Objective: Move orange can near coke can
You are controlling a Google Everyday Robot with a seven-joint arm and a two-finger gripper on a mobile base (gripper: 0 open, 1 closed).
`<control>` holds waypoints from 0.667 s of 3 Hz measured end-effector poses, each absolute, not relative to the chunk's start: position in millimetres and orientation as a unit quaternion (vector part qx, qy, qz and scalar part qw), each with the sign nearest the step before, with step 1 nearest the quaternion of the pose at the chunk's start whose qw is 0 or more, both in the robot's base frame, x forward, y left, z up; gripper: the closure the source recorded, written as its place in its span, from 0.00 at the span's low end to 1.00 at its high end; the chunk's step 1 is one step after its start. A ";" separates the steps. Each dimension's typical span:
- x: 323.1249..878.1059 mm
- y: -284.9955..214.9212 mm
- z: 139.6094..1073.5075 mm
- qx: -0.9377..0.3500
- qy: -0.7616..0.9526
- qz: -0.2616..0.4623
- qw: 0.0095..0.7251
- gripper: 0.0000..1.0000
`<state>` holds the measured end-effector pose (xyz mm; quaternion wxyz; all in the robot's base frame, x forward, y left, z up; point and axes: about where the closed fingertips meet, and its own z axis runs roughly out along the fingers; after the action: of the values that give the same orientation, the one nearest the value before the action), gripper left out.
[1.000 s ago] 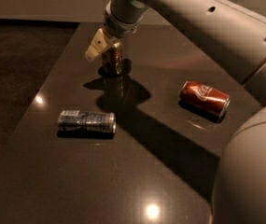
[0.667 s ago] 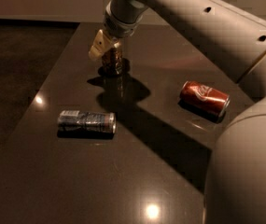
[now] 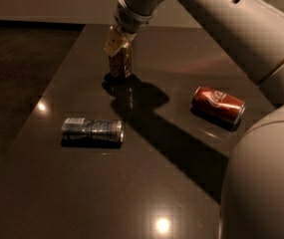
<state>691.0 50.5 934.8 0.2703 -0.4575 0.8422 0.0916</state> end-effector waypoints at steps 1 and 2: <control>689.4 11.6 945.2 -0.453 0.850 0.094 0.253 0.99; 690.8 -22.4 947.6 -0.437 0.861 0.092 0.245 1.00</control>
Offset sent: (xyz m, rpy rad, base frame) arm 0.0016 -0.1192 0.0222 -0.0173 0.0755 -0.0945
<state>690.8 -22.4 947.6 0.2450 -0.4370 0.8605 0.0921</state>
